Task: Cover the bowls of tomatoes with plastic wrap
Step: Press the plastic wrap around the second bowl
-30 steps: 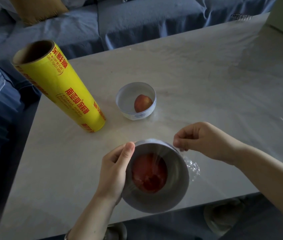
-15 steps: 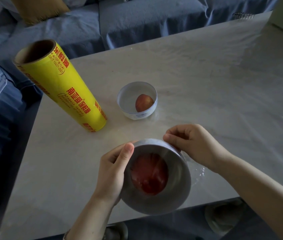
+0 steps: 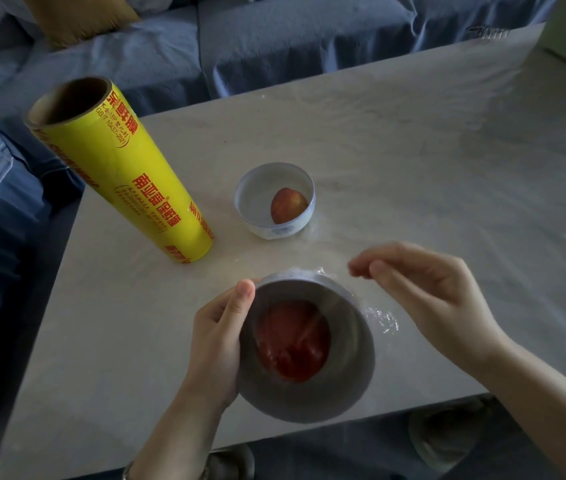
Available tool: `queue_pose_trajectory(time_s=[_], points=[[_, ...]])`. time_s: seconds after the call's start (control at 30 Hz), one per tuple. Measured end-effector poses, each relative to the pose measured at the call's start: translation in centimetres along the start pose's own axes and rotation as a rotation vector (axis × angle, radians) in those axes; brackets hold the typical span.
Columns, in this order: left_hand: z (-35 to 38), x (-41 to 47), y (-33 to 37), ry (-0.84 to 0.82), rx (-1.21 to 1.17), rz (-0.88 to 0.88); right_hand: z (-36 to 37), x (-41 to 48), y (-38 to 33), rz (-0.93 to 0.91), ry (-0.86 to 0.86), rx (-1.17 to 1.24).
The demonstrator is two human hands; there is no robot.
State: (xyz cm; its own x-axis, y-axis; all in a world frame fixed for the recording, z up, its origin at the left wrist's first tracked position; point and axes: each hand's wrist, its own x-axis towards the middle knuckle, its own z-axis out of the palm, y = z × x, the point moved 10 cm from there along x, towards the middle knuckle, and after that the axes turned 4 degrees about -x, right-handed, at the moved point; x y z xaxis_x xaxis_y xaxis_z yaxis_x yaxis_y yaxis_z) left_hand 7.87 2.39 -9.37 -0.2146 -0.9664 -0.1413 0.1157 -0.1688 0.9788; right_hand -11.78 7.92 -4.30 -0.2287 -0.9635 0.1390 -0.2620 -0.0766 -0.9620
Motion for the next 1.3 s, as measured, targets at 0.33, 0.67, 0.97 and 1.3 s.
queue_pose_trajectory(time_s=[0.33,0.67,0.97,1.3], points=[[-0.4,-0.3,-1.8,0.072,-0.076,-0.083,4.8,-0.5,3.6,0.268,-0.378,0.022],[1.9,0.0,-3.5,-0.213,-0.092,-0.321,3.0,-1.9,6.5,0.390,-0.228,0.221],[3.7,-0.2,-2.1,-0.301,0.149,-0.247,3.1,-1.7,5.7,0.424,-0.305,0.143],[3.1,-0.7,-2.0,-0.260,0.194,-0.143,3.8,-1.1,6.2,0.695,-0.683,-0.033]])
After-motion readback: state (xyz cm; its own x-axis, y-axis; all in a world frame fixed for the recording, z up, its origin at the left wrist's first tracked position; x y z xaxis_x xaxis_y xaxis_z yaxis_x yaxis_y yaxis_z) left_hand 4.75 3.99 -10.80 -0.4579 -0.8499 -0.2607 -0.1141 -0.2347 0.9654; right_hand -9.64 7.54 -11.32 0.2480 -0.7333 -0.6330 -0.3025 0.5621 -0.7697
